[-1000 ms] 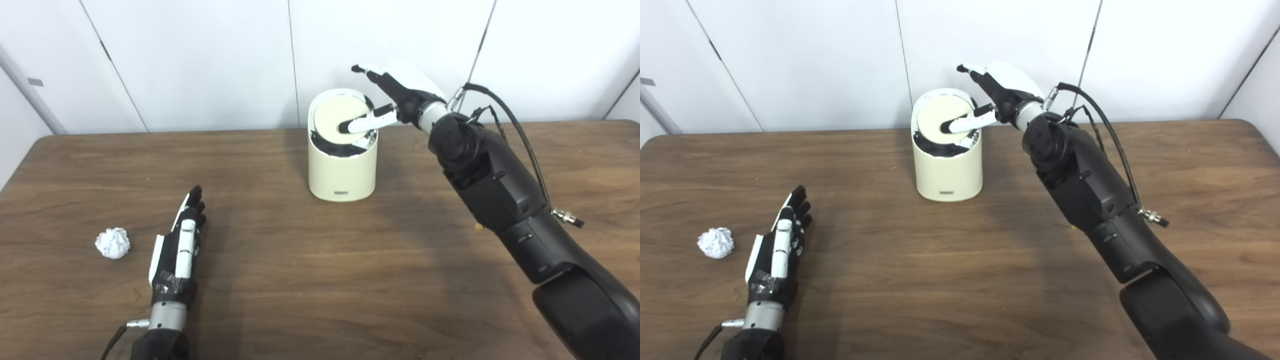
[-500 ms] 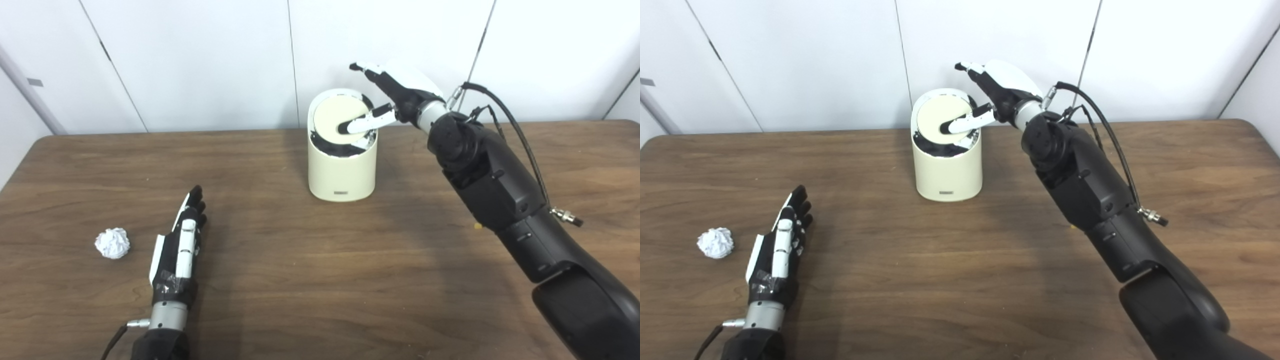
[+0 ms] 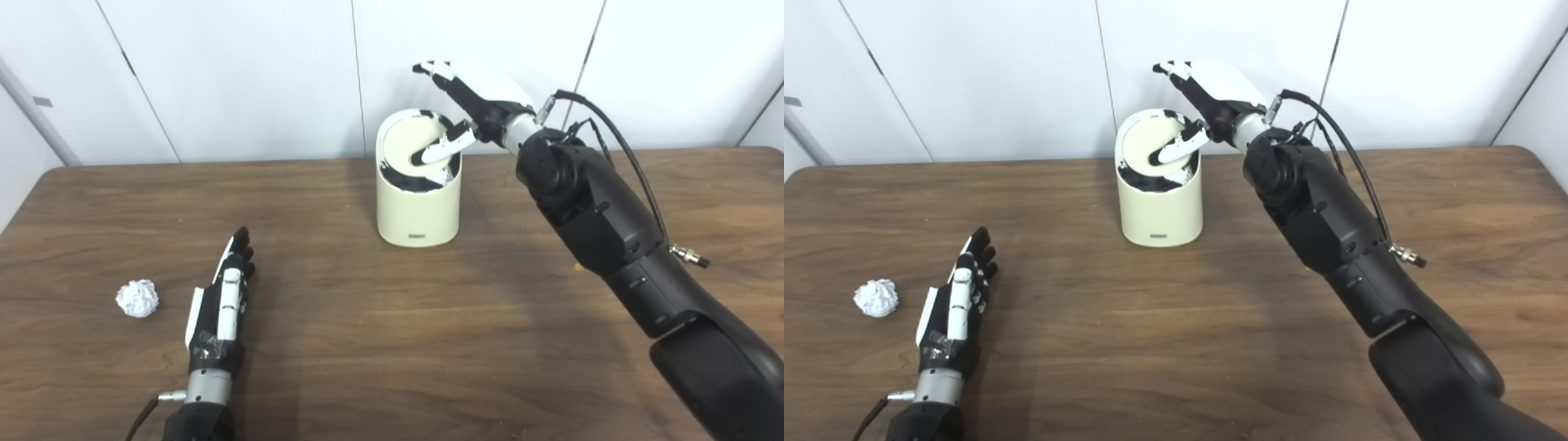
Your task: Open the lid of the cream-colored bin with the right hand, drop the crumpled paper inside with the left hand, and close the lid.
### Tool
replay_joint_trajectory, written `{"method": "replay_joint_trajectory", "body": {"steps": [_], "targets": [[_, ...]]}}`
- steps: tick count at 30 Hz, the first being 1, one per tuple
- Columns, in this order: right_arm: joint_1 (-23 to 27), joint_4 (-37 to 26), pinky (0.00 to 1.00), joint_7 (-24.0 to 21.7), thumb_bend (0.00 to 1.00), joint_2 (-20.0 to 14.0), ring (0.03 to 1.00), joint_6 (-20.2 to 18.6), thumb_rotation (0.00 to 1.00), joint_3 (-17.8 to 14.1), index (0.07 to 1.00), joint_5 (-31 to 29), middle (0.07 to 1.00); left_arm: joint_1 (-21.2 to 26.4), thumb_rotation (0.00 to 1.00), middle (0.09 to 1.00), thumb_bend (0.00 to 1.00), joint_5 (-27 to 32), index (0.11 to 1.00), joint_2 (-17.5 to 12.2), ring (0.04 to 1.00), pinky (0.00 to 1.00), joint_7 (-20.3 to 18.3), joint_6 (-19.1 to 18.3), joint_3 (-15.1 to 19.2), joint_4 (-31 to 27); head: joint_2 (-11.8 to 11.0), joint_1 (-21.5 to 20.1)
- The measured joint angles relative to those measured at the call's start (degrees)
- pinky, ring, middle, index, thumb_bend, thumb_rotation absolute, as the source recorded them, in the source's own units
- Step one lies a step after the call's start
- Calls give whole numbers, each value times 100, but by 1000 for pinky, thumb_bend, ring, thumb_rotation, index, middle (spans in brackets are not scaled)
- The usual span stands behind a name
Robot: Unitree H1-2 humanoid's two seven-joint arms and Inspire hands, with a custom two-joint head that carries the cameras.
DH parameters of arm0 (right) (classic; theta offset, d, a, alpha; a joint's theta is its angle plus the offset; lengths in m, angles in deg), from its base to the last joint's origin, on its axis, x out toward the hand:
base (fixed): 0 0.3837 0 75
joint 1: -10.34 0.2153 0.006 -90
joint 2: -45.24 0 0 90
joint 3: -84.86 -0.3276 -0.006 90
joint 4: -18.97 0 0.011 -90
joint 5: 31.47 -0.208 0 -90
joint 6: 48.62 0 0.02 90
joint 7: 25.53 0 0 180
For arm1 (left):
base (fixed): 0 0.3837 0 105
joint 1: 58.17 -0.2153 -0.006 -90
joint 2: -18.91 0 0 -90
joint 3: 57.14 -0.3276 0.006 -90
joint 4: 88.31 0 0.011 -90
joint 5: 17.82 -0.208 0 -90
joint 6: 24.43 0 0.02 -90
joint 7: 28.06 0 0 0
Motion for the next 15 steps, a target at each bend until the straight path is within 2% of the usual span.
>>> {"method": "replay_joint_trajectory", "body": {"steps": [10,13,15], "targets": [[-287,-67,947,-82,634,96,980,-179,601,-325,964,-239,968,-2,961,1000,454,1,989,2,1000,1000,-3,1,-6,-1,9,9],[-341,-257,872,-182,630,121,951,-364,652,-388,958,-282,956,-2,956,1000,462,1,986,2,1000,1000,-3,2,-15,-2,9,0],[-353,-337,847,-190,632,197,941,-457,646,-568,950,-406,954,-1,924,1000,473,-1,985,2,1000,1000,-3,1,-17,-2,9,0]]}}
